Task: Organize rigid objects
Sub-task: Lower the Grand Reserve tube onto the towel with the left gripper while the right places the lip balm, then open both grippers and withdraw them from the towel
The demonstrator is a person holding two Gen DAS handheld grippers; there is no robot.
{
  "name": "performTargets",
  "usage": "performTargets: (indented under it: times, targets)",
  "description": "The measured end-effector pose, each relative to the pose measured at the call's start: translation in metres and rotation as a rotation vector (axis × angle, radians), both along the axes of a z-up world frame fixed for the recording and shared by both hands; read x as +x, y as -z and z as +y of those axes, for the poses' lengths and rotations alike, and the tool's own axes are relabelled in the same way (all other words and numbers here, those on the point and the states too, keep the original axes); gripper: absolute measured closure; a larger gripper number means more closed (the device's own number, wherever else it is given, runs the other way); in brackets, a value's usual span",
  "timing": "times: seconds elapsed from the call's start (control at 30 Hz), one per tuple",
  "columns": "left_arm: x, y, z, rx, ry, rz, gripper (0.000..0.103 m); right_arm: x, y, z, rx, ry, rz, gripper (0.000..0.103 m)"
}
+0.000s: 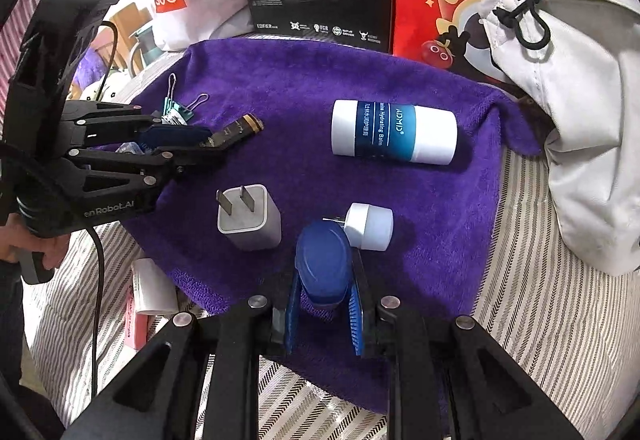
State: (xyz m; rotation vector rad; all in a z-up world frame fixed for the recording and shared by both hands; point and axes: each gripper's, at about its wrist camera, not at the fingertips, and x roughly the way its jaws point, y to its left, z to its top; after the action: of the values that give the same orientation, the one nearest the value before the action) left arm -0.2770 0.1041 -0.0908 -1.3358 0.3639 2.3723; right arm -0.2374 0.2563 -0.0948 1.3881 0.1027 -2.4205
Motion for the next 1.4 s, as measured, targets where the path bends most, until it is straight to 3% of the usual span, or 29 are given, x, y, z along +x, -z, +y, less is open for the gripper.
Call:
performTargets:
  times: [0.37,0.6,0.73,0.87,1.0,1.13,1.23,1.3,1.4]
  targets:
    - [0.003,0.000,-0.002,-0.007,0.026,-0.011,0.076,-0.004,0.001,0.004,-0.014,-0.042,-0.022,0.081]
    - [0.008,-0.001,-0.003,0.000,0.032,-0.019,0.065,0.005,-0.004,0.014,-0.024,-0.021,-0.046,0.077]
    - [0.012,-0.005,-0.006,0.024,0.021,-0.024,0.062,0.013,-0.010,0.021,-0.010,0.006,-0.030,0.066]
    - [0.017,-0.015,-0.007,0.023,0.006,0.005,0.047,0.016,-0.014,0.028,-0.034,0.026,-0.038,0.066]
    - [0.023,-0.029,-0.010,0.042,-0.001,0.035,0.044,0.024,-0.022,0.028,-0.019,0.034,-0.028,0.066]
    - [0.030,-0.040,-0.013,0.052,-0.013,0.051,0.044,0.038,-0.032,0.031,-0.023,0.052,-0.015,0.059]
    - [0.041,-0.047,-0.015,0.059,-0.021,0.064,0.041,0.055,-0.039,0.033,-0.028,0.074,0.003,0.045]
    - [0.051,-0.049,-0.018,0.065,-0.030,0.068,0.033,0.071,-0.044,0.035,-0.019,0.094,0.018,0.045]
    - [0.072,-0.049,-0.020,0.080,-0.054,0.069,0.031,0.095,-0.048,0.040,-0.035,0.131,0.021,0.044]
